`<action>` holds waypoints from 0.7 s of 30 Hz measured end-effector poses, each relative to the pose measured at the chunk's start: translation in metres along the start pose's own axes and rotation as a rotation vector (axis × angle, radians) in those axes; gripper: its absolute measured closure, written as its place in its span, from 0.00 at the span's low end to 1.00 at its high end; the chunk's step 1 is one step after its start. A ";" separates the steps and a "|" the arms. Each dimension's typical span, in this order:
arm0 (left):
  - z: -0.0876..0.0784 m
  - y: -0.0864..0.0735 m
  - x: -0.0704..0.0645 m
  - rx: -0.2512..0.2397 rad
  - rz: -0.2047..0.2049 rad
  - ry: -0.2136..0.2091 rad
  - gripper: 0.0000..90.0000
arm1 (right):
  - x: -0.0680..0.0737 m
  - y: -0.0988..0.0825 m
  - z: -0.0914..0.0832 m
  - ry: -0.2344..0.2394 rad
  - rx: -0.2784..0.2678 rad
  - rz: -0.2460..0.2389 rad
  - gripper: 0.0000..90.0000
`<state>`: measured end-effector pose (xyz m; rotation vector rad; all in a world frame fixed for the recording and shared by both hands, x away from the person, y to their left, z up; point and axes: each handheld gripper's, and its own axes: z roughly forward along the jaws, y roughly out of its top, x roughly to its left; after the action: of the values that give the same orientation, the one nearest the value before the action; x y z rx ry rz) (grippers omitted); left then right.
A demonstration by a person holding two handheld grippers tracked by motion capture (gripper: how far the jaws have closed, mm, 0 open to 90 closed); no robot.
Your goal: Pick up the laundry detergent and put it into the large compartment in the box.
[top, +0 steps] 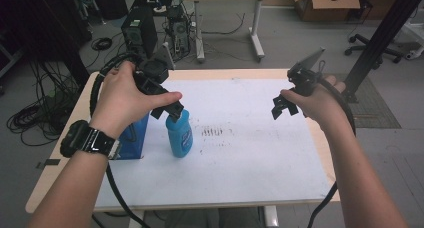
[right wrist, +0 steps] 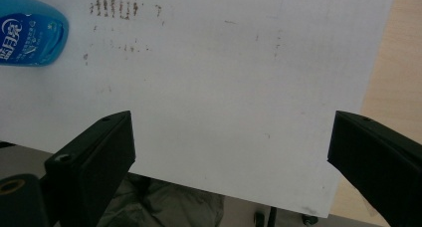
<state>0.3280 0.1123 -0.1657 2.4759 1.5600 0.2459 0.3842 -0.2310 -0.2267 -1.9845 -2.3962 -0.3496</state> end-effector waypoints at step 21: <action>0.007 0.019 -0.004 -0.002 0.030 -0.008 0.04 | -0.001 -0.001 0.001 0.002 -0.004 -0.021 0.06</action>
<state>0.3447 0.1000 -0.1680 2.4972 1.5195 0.2418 0.3838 -0.2317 -0.2274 -1.9609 -2.4196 -0.3571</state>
